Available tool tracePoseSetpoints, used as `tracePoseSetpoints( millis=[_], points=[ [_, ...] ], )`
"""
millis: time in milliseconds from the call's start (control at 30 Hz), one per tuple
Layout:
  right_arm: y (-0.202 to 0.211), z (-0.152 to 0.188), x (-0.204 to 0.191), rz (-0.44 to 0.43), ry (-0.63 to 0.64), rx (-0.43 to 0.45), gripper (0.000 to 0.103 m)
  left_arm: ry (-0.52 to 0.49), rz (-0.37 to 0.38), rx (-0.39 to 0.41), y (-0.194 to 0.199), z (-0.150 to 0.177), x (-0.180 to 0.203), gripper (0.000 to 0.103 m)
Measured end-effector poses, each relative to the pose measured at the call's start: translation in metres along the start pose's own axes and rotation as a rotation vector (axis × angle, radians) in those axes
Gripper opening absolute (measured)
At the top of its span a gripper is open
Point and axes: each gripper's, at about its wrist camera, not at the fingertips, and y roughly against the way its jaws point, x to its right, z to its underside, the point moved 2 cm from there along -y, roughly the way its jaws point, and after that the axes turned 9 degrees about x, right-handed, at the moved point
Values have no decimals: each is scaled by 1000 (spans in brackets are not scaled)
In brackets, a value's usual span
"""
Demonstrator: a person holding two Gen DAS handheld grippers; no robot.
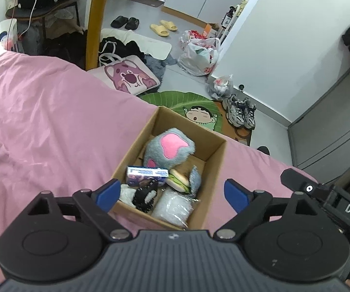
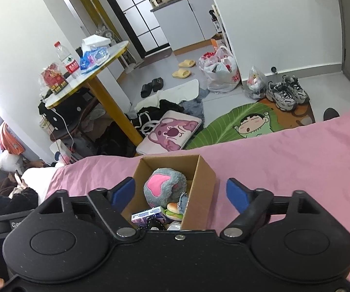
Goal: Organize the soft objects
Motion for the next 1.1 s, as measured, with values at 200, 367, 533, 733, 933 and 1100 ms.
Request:
tracePoseSetpoints(
  millis=[200, 367, 533, 733, 933, 1100],
  points=[
    [27, -5, 5, -12, 24, 15, 92, -62, -31, -11, 14, 13, 19, 98],
    [55, -9, 11, -22, 46, 40, 100, -70, -37, 3, 33, 22, 29, 99],
    [79, -7, 16, -30, 59, 42, 103, -100, -19, 25, 55, 31, 41, 99],
    [105, -2, 23, -23, 64, 47, 103, -152, -5, 46, 75, 43, 57, 99],
    [136, 6, 40, 1, 52, 66, 103, -221, 24, 69, 97, 56, 78, 99],
    [166, 9, 55, 37, 67, 87, 103, -261, 57, 84, 112, 71, 92, 99]
  ],
)
